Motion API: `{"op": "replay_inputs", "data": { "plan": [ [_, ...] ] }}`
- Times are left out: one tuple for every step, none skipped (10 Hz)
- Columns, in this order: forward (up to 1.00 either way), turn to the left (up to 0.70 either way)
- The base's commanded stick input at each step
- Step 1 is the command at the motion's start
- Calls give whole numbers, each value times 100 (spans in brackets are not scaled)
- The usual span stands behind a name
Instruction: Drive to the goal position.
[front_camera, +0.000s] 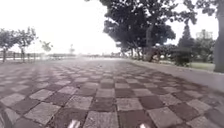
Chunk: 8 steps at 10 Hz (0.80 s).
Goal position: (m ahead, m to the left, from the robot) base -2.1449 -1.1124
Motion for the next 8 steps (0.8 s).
{"op": "replay_inputs", "data": {
  "plan": [
    [70, -28],
    [70, -1],
    [70, 1],
    [70, 1],
    [70, 1],
    [70, 1],
    [70, 1],
    [70, 1]
  ]
}}
